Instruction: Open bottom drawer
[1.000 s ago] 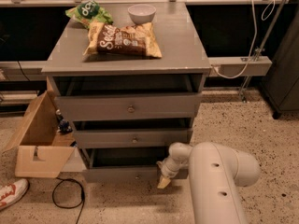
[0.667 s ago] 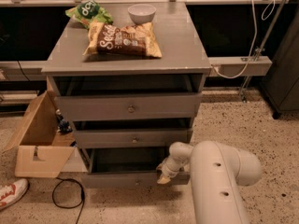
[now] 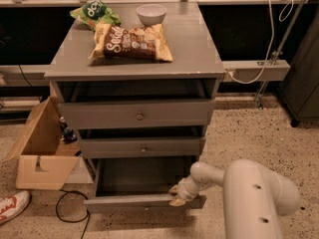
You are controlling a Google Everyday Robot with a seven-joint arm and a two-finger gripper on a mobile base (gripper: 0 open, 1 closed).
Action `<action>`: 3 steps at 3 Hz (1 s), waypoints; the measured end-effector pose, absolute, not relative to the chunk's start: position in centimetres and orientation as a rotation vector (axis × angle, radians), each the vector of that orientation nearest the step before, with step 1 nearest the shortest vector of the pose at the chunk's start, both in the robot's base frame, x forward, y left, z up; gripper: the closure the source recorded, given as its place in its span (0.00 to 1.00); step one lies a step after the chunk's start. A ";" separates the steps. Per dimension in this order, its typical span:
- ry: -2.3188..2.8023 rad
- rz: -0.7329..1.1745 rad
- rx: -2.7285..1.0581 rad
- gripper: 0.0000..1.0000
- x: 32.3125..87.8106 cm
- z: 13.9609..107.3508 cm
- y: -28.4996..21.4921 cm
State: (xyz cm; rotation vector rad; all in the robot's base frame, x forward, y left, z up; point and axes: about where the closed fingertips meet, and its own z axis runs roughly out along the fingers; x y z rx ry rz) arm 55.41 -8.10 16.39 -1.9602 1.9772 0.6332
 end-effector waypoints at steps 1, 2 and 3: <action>1.977 0.638 -1.953 0.62 55.3 16.5 -7.9; 1.977 0.638 -1.954 0.38 55.3 16.5 -7.9; 1.977 0.638 -1.954 0.15 55.3 16.5 -7.9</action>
Offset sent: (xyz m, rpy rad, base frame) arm -0.0011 0.0021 0.0009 0.0050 0.0009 -0.0036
